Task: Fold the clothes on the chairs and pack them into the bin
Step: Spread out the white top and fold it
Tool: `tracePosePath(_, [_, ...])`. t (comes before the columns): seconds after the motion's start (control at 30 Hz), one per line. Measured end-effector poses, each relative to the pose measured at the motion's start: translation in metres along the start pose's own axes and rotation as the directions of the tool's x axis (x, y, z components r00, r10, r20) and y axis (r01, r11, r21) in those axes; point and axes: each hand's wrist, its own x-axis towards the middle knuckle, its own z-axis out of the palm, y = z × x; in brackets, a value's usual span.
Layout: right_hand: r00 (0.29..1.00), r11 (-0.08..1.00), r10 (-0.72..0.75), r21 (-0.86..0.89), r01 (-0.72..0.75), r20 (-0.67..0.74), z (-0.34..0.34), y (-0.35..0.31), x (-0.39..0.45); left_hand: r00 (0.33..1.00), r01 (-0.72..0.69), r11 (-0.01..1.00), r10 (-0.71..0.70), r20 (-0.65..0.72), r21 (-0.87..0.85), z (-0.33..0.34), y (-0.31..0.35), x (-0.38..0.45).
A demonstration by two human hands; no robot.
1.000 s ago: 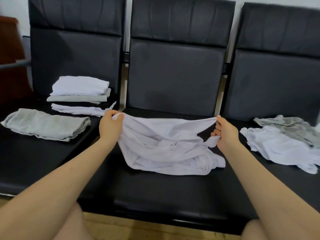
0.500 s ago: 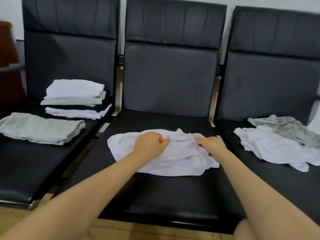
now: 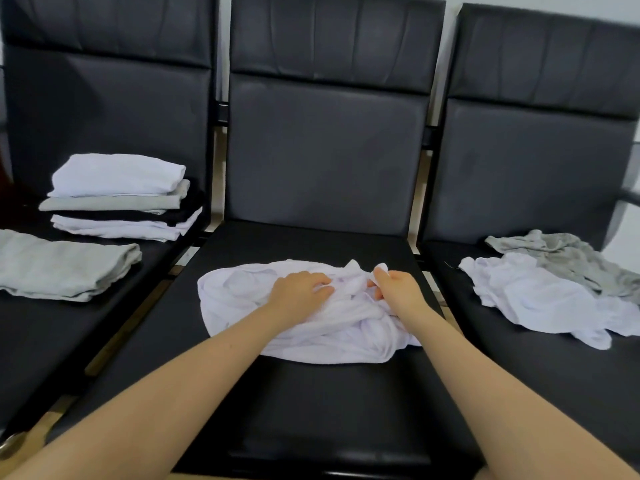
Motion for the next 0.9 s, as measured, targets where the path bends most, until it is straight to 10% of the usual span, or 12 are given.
tracePosePath(0.13, [1.0,1.0,0.02,0.017,-0.02,0.01,-0.006,0.0,-0.002,0.997,0.077,0.942,-0.078,0.01,-0.327,-0.003,-0.002,-0.003])
tracePosePath(0.3, [0.997,0.998,0.059,0.032,-0.061,0.039,-0.007,-0.006,-0.008,0.967,0.146,0.61,-0.253,-0.017,-0.779,-0.014,0.008,-0.007])
tracePosePath(0.57, [0.995,0.994,-0.097,0.04,0.097,-0.009,-0.003,-0.014,-0.019,0.811,0.128,0.164,-0.585,0.008,-0.978,-0.046,0.02,-0.026])
tracePosePath(0.9, [0.994,0.983,-0.031,0.186,0.01,0.108,0.005,-0.035,-0.036,0.862,0.006,0.25,-0.492,-0.122,-0.968,-0.076,0.013,-0.051])
